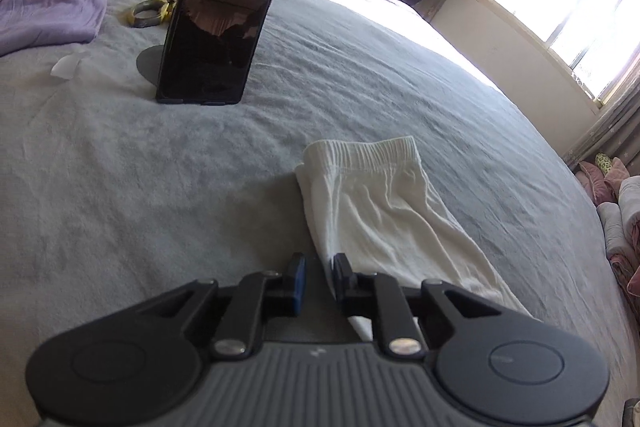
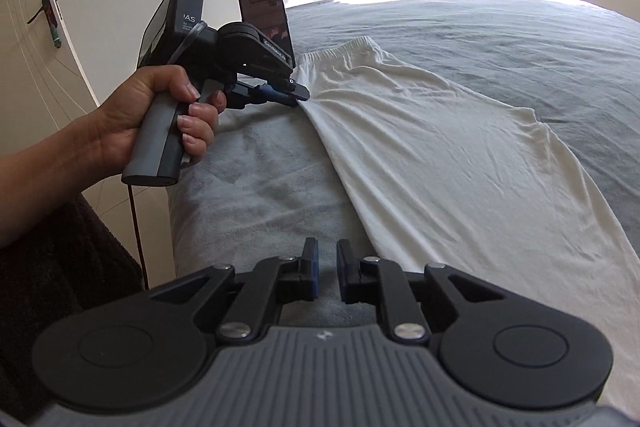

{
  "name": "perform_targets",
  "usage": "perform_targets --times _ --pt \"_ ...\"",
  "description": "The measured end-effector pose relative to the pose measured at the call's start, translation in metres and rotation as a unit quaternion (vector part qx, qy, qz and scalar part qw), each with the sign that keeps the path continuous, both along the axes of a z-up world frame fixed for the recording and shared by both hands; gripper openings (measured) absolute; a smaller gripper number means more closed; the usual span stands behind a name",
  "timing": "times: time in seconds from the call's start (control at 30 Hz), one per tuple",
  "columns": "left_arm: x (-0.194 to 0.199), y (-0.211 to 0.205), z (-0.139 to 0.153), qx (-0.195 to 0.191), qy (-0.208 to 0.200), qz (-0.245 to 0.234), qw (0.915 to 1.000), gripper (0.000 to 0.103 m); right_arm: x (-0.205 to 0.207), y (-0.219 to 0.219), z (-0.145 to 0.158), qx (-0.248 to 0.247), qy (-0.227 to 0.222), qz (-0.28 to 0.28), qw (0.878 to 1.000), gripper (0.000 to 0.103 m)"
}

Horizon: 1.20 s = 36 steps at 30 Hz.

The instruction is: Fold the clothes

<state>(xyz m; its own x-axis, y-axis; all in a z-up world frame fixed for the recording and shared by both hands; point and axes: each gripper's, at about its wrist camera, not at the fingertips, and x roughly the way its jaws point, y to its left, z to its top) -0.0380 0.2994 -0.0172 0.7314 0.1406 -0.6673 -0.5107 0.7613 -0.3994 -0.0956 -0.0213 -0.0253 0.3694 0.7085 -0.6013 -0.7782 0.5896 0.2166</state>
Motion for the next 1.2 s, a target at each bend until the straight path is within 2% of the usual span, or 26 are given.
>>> perform_targets --times 0.07,0.17,0.27,0.3,0.37,0.47,0.53,0.63,0.7,0.83,1.0,1.1,1.17,1.2 --pt "-0.003 -0.001 0.007 0.038 0.003 0.002 0.9993 0.036 0.001 -0.007 0.008 0.006 -0.013 -0.016 1.0 0.016" --pt "-0.003 -0.003 0.015 0.103 0.001 -0.003 0.9946 0.038 0.009 -0.021 0.013 0.013 -0.026 -0.053 0.998 0.021" --pt "0.006 -0.008 0.027 0.144 -0.017 -0.029 0.9889 0.036 0.021 -0.033 0.012 0.003 -0.039 -0.096 0.995 0.027" --pt "0.014 -0.011 0.029 0.149 -0.022 -0.051 0.9874 0.033 0.025 -0.036 0.01 -0.002 -0.041 -0.107 0.993 0.027" --pt "0.03 -0.017 0.034 0.156 -0.03 -0.095 0.9826 0.012 0.033 -0.041 0.005 -0.019 -0.04 -0.135 0.99 0.027" --pt "0.061 -0.026 0.028 0.158 -0.025 -0.155 0.9748 0.003 0.04 -0.048 -0.005 -0.042 -0.041 -0.162 0.985 0.027" --pt "0.08 -0.028 0.018 0.163 -0.008 -0.179 0.9702 0.001 0.042 -0.053 -0.008 -0.052 -0.044 -0.17 0.983 0.027" --pt "0.105 -0.029 0.001 0.194 0.02 -0.169 0.9663 0.0 0.042 -0.062 -0.01 -0.054 -0.043 -0.18 0.981 0.027" --pt "0.113 -0.019 -0.003 0.18 0.014 -0.161 0.9704 0.001 0.041 -0.066 -0.013 -0.056 -0.043 -0.182 0.981 0.028" --pt "0.125 -0.01 -0.001 0.198 0.01 -0.13 0.9716 0.002 0.035 -0.074 -0.019 -0.053 -0.047 -0.184 0.98 0.033" --pt "0.125 -0.006 0.005 0.189 0.015 -0.132 0.973 0.002 0.028 -0.079 -0.018 -0.053 -0.055 -0.189 0.979 0.037" --pt "0.113 -0.006 0.012 0.175 0.007 -0.133 0.9756 0.009 0.025 -0.08 -0.016 -0.056 -0.059 -0.192 0.978 0.037" --pt "0.1 -0.007 0.015 0.172 -0.001 -0.129 0.9767 0.019 0.023 -0.083 -0.013 -0.053 -0.062 -0.195 0.977 0.037" --pt "0.094 -0.007 0.017 0.17 -0.005 -0.128 0.9771 0.021 0.022 -0.084 -0.013 -0.052 -0.062 -0.195 0.977 0.037"
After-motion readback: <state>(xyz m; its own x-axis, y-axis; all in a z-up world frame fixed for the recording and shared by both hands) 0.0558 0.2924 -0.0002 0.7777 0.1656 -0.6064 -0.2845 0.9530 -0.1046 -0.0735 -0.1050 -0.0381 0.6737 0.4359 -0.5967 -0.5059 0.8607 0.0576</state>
